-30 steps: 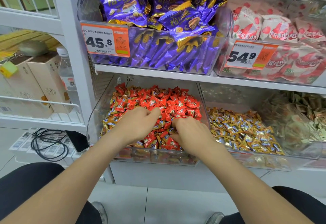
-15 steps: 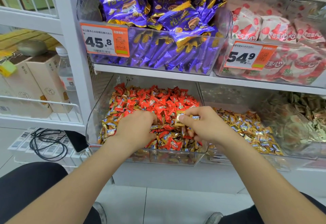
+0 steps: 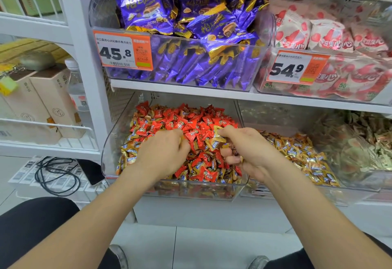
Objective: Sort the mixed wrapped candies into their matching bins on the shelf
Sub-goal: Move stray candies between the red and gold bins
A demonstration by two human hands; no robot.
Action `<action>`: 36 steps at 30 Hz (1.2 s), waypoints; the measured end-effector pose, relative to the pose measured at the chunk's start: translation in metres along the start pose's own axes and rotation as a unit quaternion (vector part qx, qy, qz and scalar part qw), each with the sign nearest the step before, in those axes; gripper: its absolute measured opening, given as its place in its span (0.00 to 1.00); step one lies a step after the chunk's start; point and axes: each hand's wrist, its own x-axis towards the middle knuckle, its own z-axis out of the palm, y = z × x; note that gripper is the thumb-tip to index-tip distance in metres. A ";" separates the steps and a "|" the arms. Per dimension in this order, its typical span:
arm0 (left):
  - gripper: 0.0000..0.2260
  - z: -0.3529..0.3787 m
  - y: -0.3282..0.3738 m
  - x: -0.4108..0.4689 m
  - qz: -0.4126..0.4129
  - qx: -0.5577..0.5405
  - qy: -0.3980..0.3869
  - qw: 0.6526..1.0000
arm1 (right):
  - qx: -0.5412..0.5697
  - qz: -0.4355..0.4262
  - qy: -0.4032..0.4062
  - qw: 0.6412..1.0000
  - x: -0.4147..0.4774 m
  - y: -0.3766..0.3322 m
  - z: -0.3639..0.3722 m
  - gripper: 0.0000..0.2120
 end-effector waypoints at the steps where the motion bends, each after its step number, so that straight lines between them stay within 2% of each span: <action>1: 0.17 -0.002 0.001 -0.001 -0.005 -0.016 0.015 1.000 | -0.022 -0.001 0.005 1.000 -0.002 -0.001 -0.001 0.05; 3: 0.23 -0.006 0.006 -0.003 -0.006 -0.050 0.033 0.998 | -0.075 -0.010 0.005 0.997 -0.005 -0.003 -0.003 0.05; 5: 0.24 -0.009 0.014 -0.003 0.005 -0.112 0.022 0.993 | -0.094 -0.027 -0.010 0.995 -0.007 -0.005 -0.008 0.04; 7: 0.19 -0.012 0.026 -0.005 0.007 -0.209 -0.016 0.978 | -0.082 -0.049 -0.020 0.995 -0.008 -0.007 -0.018 0.08; 10: 0.10 -0.014 0.047 -0.011 0.026 -0.298 -0.066 0.952 | -0.061 -0.075 -0.023 0.995 -0.015 -0.011 -0.042 0.05; 13: 0.16 -0.009 0.069 -0.019 0.067 -0.276 -0.072 0.956 | -0.065 -0.065 0.007 0.996 -0.019 -0.014 -0.077 0.11; 15: 0.17 -0.003 0.092 -0.024 0.064 -0.280 -0.089 0.954 | -0.102 -0.033 0.029 0.994 -0.021 -0.014 -0.102 0.09; 17: 0.13 0.005 0.119 -0.027 0.053 -0.322 -0.132 0.936 | -0.156 -0.023 0.078 0.984 -0.021 -0.010 -0.128 0.09; 20: 0.07 0.019 0.162 -0.024 0.050 -0.375 -0.193 0.906 | -0.300 -0.070 0.161 0.938 -0.016 0.001 -0.167 0.20; 22: 0.07 0.028 0.188 -0.016 0.095 -0.340 -0.190 0.916 | -0.343 -0.088 0.187 0.916 -0.014 0.007 -0.188 0.23; 24: 0.06 0.041 0.207 -0.003 0.130 -0.270 -0.162 0.940 | -0.348 -0.103 0.196 0.911 -0.008 0.014 -0.205 0.21; 26: 0.04 0.060 0.220 0.015 0.130 -0.227 -0.131 0.956 | -0.355 -0.120 0.207 0.904 0.001 0.022 -0.215 0.17; 27: 0.05 0.069 0.223 0.025 0.112 -0.220 -0.137 0.959 | -0.343 -0.121 0.205 0.909 0.008 0.027 -0.218 0.15; 29: 0.14 0.082 0.226 0.042 0.073 -0.196 -0.188 0.960 | -0.288 -0.109 0.187 0.933 0.020 0.035 -0.222 0.11; 31: 0.21 0.088 0.220 0.051 0.080 -0.149 -0.228 0.959 | -0.242 -0.074 0.144 0.957 0.027 0.037 -0.222 0.16; 33: 0.21 0.081 0.210 0.047 0.132 -0.115 -0.202 0.964 | -0.218 -0.054 0.111 0.968 0.032 0.032 -0.221 0.22; 36: 0.14 0.059 0.183 0.022 0.270 -0.123 -0.107 0.949 | -0.223 -0.109 0.124 0.961 0.027 0.023 -0.214 0.17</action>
